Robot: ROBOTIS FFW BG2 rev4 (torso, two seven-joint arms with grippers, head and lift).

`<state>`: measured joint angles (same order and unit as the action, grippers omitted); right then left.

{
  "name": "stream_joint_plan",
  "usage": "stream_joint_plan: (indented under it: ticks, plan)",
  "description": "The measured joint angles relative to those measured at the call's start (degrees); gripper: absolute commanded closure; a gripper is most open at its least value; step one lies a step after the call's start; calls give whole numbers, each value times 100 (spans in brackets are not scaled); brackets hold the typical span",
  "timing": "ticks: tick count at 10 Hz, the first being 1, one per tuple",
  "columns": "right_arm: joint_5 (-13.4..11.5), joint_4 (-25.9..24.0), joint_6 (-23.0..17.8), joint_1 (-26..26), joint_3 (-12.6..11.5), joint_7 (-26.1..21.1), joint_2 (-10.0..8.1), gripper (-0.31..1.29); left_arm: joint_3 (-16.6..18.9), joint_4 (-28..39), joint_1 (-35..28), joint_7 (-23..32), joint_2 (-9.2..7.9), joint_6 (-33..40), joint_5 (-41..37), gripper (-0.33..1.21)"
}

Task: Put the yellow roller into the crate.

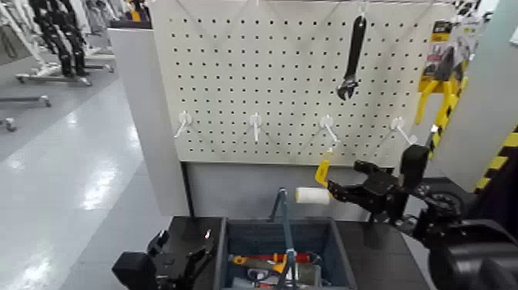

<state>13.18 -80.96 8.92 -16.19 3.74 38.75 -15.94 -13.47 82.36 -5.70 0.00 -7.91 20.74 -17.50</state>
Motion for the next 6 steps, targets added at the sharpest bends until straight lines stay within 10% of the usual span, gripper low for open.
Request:
stream_joint_plan:
  ticks: [6]
  plan:
    - [327, 1294, -555, -805, 522, 463, -47, 19, -41, -24, 49, -7, -1, 0, -8, 10]
